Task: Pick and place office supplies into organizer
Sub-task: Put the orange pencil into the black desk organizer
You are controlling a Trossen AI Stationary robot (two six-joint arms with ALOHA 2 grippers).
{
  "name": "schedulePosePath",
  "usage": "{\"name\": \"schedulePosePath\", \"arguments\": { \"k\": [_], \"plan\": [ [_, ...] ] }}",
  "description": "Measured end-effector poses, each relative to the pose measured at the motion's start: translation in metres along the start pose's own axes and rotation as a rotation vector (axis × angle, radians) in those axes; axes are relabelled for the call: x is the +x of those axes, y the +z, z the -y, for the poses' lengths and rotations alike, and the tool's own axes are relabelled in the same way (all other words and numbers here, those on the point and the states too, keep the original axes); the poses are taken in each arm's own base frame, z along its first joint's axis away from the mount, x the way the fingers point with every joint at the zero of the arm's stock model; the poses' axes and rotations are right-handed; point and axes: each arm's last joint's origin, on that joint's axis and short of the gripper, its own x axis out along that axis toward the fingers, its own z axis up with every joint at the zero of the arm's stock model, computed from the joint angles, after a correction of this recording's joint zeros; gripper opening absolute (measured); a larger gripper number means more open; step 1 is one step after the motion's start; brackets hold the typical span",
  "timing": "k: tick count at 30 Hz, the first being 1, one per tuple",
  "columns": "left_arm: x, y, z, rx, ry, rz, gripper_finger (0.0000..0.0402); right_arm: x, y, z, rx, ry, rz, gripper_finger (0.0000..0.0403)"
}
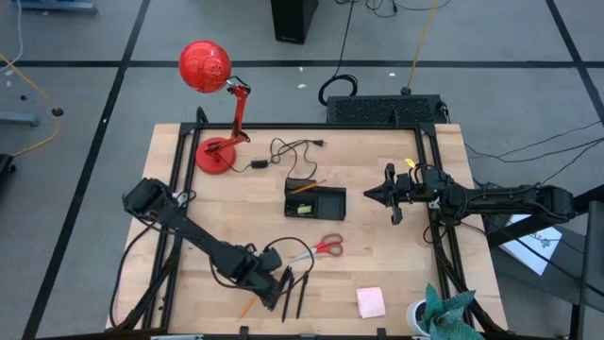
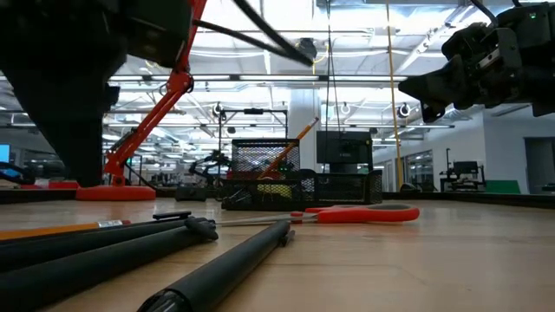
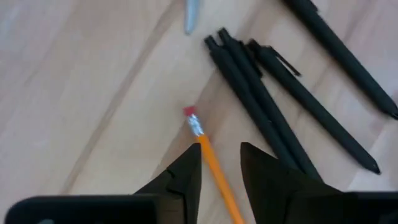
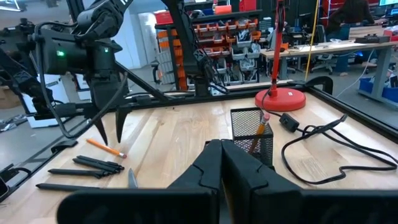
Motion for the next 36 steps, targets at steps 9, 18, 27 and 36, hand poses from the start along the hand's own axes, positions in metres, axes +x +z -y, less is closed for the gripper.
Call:
{"name": "schedulePosePath", "arguments": {
  "k": [9,18,27,36],
  "plan": [
    [0.007,0.003,-0.006,-0.056,0.033,-0.05,0.0129,0.0,-0.001,0.0,0.002,-0.001,-0.008,0.0004],
    [0.009,0.002,-0.006,-0.068,0.026,-0.092,0.0211,0.0,-0.001,0.0,0.003,-0.002,-0.012,0.0004],
    [0.036,0.0,-0.005,-0.022,0.051,-0.149,0.022,0.0,-0.001,0.0,0.003,-0.003,-0.009,0.0004],
    [0.046,-0.011,-0.01,0.087,0.15,-0.215,0.02,0.0,-0.002,0.0,0.005,-0.004,-0.017,0.0004]
  ]
}}
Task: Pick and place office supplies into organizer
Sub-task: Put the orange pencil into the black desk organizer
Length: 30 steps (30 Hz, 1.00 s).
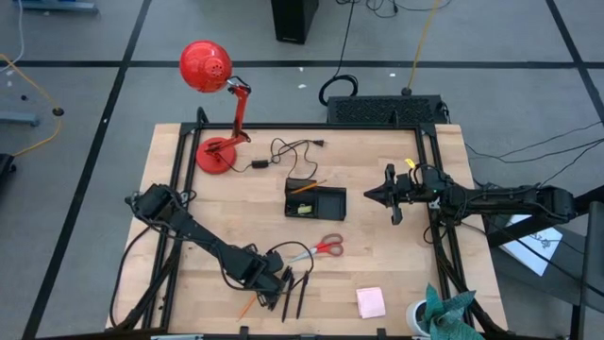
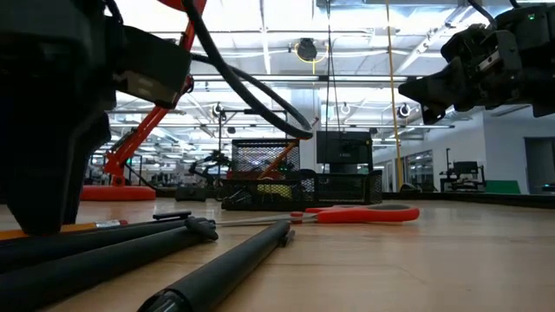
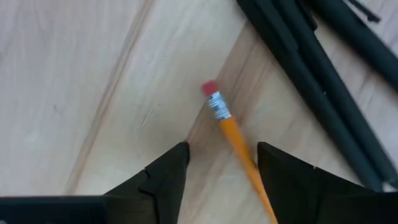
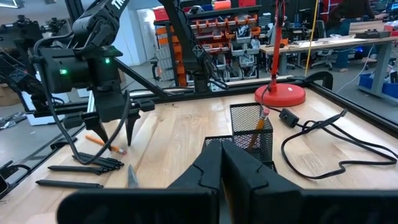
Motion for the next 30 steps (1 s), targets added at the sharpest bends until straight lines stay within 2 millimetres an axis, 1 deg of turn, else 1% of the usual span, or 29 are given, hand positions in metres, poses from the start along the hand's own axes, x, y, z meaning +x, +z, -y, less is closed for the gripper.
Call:
{"name": "schedulePosePath", "arguments": {
  "k": [7,10,13,19,20,30],
  "plan": [
    [0.0007,-0.0085,0.0015,0.095,0.04,0.013,0.0145,0.0,0.0,0.0,0.0,0.0,0.0,0.0004],
    [0.0011,-0.0089,0.0013,0.08,0.054,0.035,0.0122,0.0,0.0,0.0,0.0,0.0,0.0,0.0004],
    [0.0016,-0.0032,0.0014,0.057,0.024,0.044,0.0096,0.0,0.0,0.0,0.0,0.0,0.0,0.0004],
    [0.002,-0.0008,-0.0004,0.08,0.024,0.041,0.0018,0.0,0.0,0.0,0.0,0.0,0.0,0.0004],
    [0.0018,-0.0015,-0.0002,0.093,0.026,0.039,0.0012,0.0,0.0,0.0,0.0,0.0,0.0,0.0004],
    [0.0018,-0.0029,0.0013,0.18,0.025,0.047,0.0006,0.0,0.0,0.0,0.0,0.0,0.0,0.0004]
  ]
}}
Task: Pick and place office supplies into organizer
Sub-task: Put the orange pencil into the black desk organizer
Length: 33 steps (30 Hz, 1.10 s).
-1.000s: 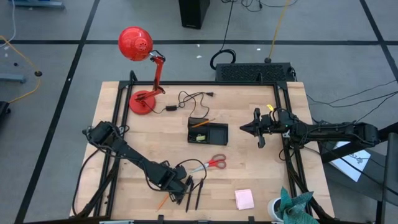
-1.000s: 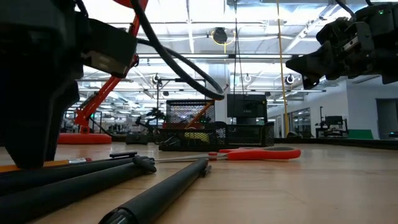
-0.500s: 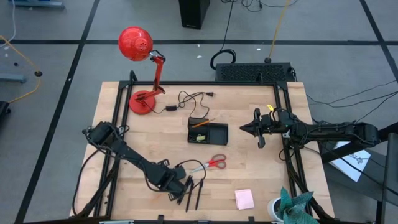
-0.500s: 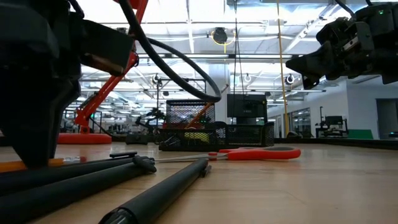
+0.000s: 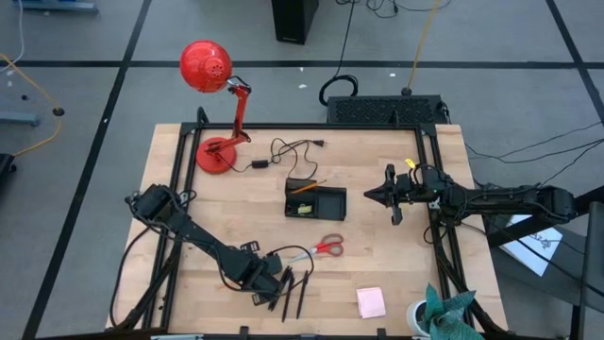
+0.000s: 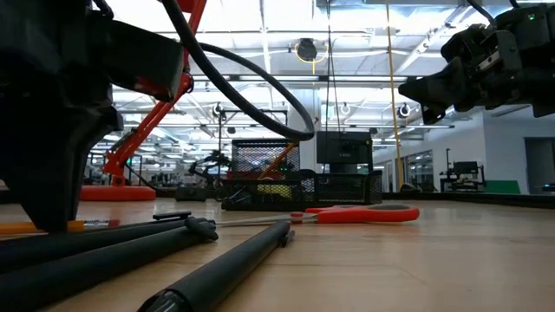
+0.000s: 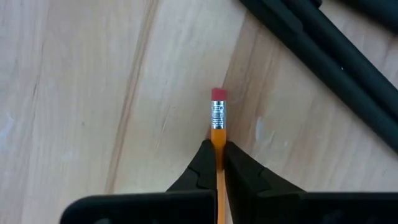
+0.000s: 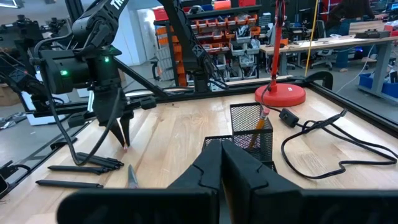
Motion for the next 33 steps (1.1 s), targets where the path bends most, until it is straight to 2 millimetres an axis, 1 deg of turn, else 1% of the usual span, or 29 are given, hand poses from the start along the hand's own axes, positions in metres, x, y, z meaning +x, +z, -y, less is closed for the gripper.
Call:
{"name": "schedulePosePath", "arguments": {
  "k": [9,14,17,19,21,22,25,27,29,33],
  "plan": [
    [0.0,0.001,0.001,0.064,0.023,0.049,0.0004,0.0,0.0,0.0,0.0,0.0,0.0,0.0004],
    [-0.009,0.003,-0.002,0.076,0.024,0.092,0.0003,0.0,0.0,0.0,0.006,0.0,0.0,0.0004],
    [-0.022,0.005,-0.004,0.121,0.018,0.161,0.0004,0.0,0.0,0.0,0.011,0.0,0.0,0.0004],
    [-0.032,0.013,-0.006,0.153,0.036,0.267,0.0006,0.0,0.0,0.0,0.012,0.0,0.0,0.0004],
    [-0.049,0.018,-0.009,0.187,0.051,0.379,0.0006,0.0,0.0,0.0,0.021,0.0,0.0,0.0004],
    [-0.058,0.021,-0.008,0.203,0.03,0.426,0.0005,0.0,0.0,0.0,0.024,0.0,0.0,0.0004],
    [-0.075,0.023,-0.011,0.246,0.007,0.497,0.0003,0.0,0.0,0.0,0.026,0.0,-0.001,0.0004],
    [-0.089,0.03,-0.015,0.271,0.01,0.584,0.0005,0.0,-0.001,0.0,0.028,-0.001,-0.009,0.0004],
    [-0.105,0.033,-0.02,0.324,0.036,0.661,0.0008,0.0,-0.001,0.0,0.028,-0.001,-0.008,0.0004],
    [-0.127,0.043,-0.026,0.45,0.04,0.789,0.0003,0.0,-0.001,0.0,0.027,-0.001,-0.005,0.0004]
  ]
}}
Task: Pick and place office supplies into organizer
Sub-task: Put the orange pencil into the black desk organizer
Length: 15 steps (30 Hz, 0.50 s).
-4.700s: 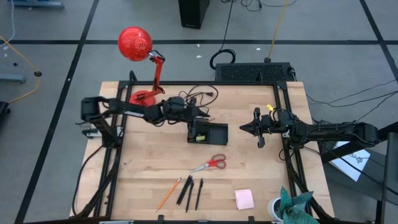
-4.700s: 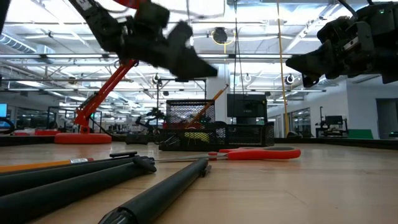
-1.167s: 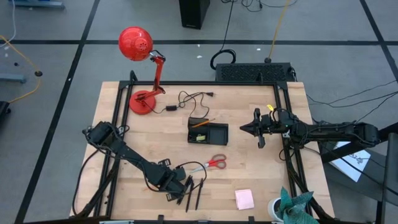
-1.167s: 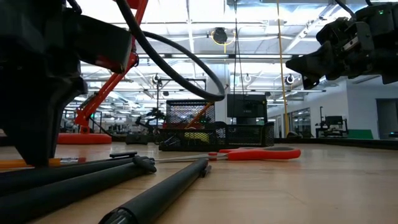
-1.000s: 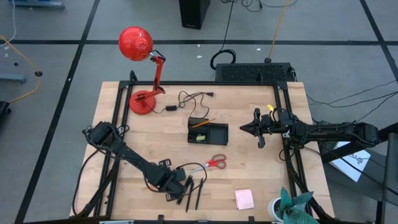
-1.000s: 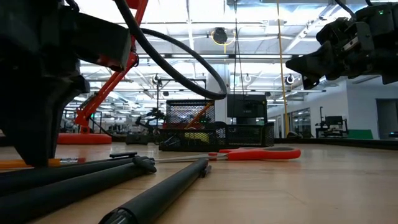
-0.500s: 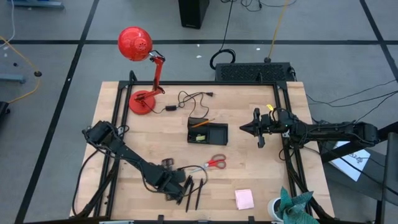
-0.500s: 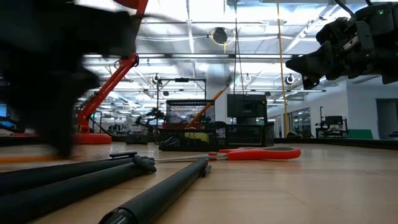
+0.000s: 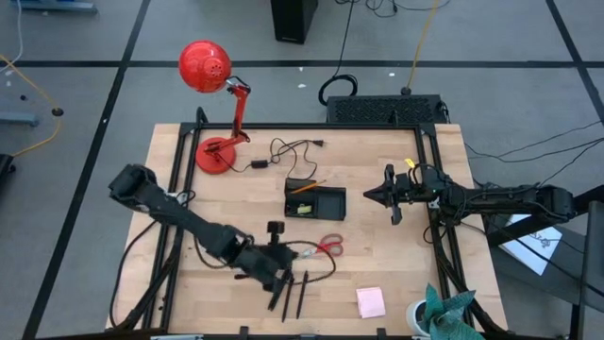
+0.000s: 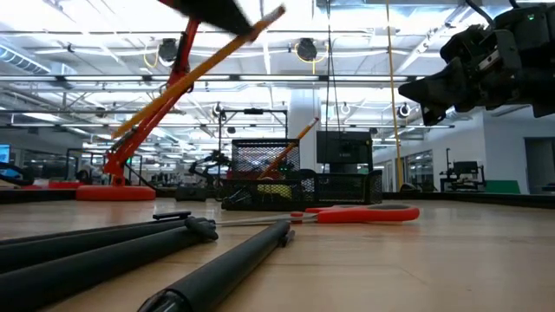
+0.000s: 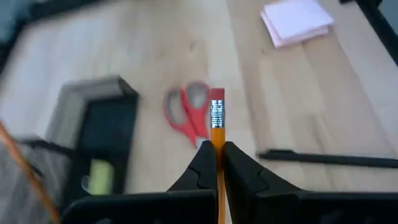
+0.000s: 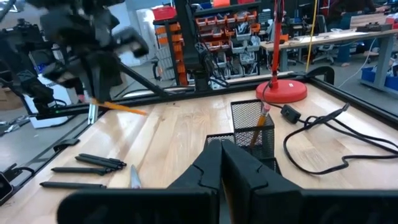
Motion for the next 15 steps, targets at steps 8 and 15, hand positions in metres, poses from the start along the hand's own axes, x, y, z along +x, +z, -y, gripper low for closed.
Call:
{"name": "schedulePosePath", "arguments": {
  "k": [8,15],
  "plan": [
    [-0.021,0.033,-0.047,0.099,0.015,0.235,0.0006,0.0,0.0,0.0,0.0,0.0,0.0,0.0004],
    [-0.031,0.037,-0.104,0.083,0.05,0.301,0.0007,0.0,0.0,0.0,0.0,0.0,0.001,0.0004]
  ]
}}
